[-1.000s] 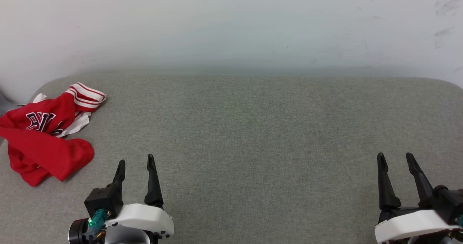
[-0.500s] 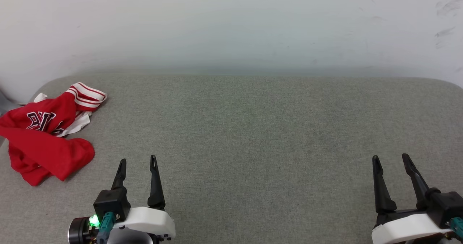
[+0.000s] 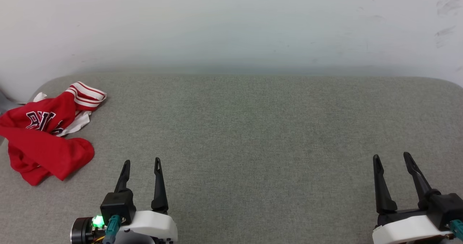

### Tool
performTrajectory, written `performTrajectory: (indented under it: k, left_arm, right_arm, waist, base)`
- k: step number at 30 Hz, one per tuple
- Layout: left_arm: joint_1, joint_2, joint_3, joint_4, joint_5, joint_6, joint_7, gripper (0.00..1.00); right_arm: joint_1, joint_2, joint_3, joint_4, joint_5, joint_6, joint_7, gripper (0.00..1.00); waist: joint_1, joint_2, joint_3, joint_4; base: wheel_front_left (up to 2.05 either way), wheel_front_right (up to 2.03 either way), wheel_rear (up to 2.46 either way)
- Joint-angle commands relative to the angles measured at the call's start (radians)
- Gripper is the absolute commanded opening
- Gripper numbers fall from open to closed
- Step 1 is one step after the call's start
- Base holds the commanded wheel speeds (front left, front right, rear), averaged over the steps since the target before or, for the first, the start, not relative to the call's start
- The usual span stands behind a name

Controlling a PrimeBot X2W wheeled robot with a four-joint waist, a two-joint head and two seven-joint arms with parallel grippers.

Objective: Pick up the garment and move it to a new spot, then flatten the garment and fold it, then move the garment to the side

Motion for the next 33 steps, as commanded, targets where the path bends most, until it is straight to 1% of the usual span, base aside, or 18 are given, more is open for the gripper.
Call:
performTrajectory:
  k: [1,11,26,33]
  left_arm:
    - [0.012,0.000,-0.001,-0.003,-0.003,0.003,-0.007,1.00]
    - [0.008,-0.001,0.005,0.005,-0.023,-0.004,-0.007,1.00]
    - [0.006,-0.001,0.002,0.019,-0.035,-0.007,-0.007,1.00]
    - [0.003,-0.001,0.007,0.019,-0.028,-0.009,-0.006,1.00]
  right_arm:
    - [0.007,0.002,-0.002,-0.002,0.012,-0.001,-0.002,1.00]
    - [0.004,0.002,-0.012,0.016,0.075,-0.001,-0.002,1.00]
    - [0.005,0.002,-0.016,0.034,0.091,-0.001,-0.002,1.00]
    - [0.008,0.001,-0.011,0.030,0.094,-0.001,-0.002,1.00]
  waist:
    - [0.0000,-0.0001,0.000,0.000]
    - [0.0000,-0.0001,0.005,-0.001]
    - [0.0000,-0.0001,0.007,0.003]
    - [0.0000,-0.0001,0.007,0.027]
  base:
    - [0.00,0.00,0.00]
    - [0.00,0.00,0.00]
    - [0.00,0.00,0.00]
    - [0.00,0.00,0.00]
